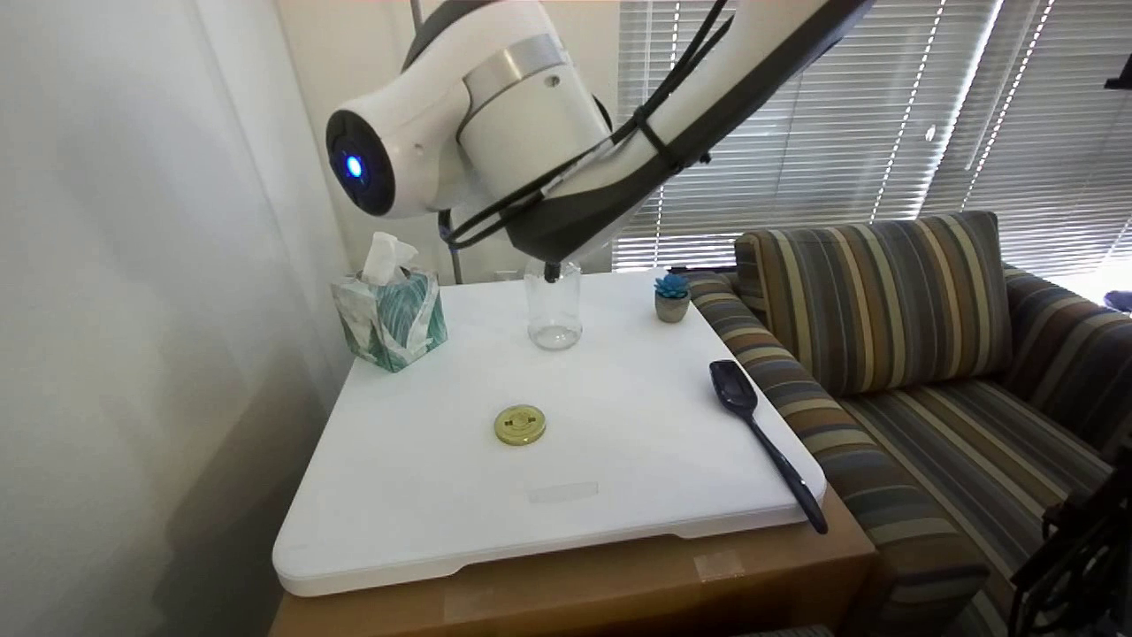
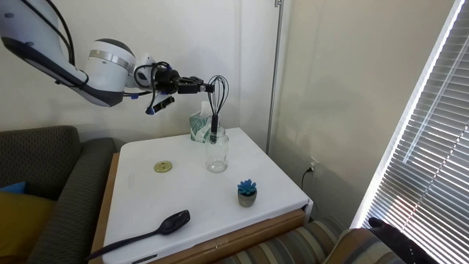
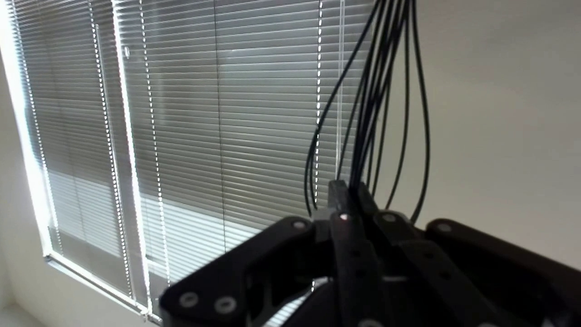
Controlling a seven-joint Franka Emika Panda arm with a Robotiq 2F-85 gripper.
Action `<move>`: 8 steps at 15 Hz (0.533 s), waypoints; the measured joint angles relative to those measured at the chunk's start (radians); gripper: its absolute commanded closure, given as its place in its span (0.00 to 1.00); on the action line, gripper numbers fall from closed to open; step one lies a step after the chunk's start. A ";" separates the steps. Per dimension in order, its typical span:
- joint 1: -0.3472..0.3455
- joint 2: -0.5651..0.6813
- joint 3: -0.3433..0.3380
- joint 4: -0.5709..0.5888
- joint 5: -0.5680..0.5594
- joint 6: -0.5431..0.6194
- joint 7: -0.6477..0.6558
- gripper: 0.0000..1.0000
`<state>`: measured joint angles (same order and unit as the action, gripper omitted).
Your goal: Uncover the jar and put the whisk and the spoon inside the jar
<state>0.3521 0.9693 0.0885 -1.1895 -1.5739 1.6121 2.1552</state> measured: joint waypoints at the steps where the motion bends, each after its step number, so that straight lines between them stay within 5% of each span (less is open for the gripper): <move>1: 0.005 0.021 0.000 0.011 0.000 0.000 -0.010 0.99; 8: 0.009 0.212 -0.026 0.188 0.000 0.000 -0.145 0.99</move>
<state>0.3614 1.1814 0.0622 -1.0012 -1.5738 1.6125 2.0103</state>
